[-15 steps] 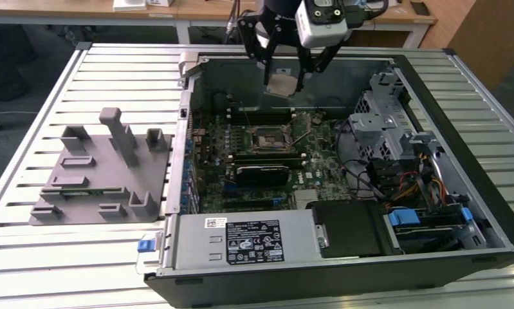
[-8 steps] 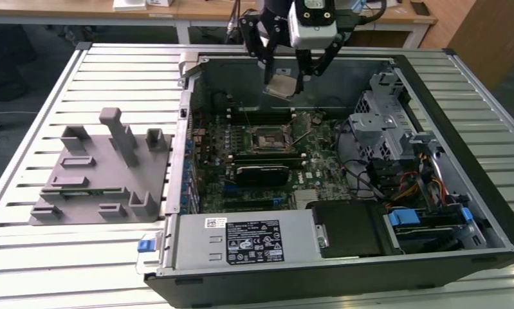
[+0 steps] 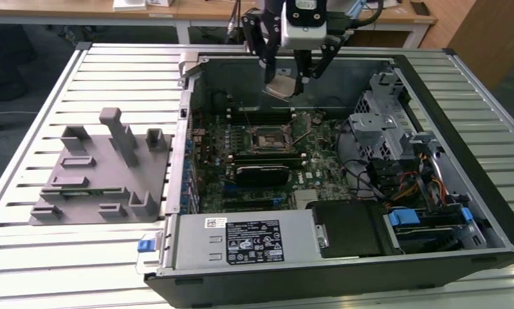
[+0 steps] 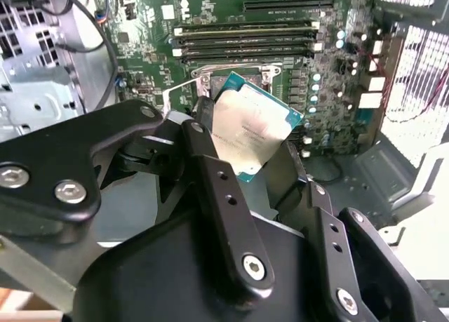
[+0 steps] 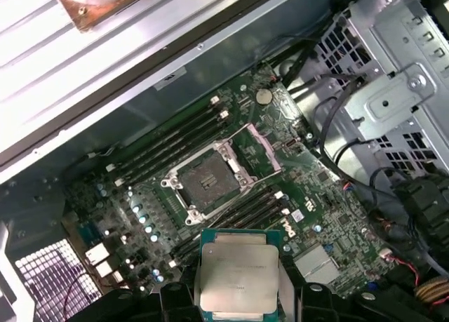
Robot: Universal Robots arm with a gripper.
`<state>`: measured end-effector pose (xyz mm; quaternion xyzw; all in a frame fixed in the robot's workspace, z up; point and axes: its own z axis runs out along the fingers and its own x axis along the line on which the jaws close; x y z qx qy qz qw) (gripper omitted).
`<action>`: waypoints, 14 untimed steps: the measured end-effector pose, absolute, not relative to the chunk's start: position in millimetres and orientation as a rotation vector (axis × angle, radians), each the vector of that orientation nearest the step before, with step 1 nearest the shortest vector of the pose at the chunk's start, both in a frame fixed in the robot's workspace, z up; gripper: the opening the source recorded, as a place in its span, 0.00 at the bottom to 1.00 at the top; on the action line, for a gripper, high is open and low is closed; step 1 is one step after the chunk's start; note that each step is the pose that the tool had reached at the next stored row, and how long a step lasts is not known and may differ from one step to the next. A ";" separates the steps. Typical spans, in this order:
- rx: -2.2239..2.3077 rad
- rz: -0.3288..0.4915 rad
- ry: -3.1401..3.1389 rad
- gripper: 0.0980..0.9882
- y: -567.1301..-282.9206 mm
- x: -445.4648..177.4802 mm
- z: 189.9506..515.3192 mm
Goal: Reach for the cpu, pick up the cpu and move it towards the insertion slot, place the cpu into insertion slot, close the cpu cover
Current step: 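Place the cpu into insertion slot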
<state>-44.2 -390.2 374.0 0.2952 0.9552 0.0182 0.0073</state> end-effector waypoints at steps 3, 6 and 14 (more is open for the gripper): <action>0.983 0.056 2.967 0.48 -389.9 -44.2 373.6; 1.045 0.056 2.945 0.48 -389.6 -44.2 373.1; 1.215 0.054 2.877 0.48 -388.9 -44.2 371.8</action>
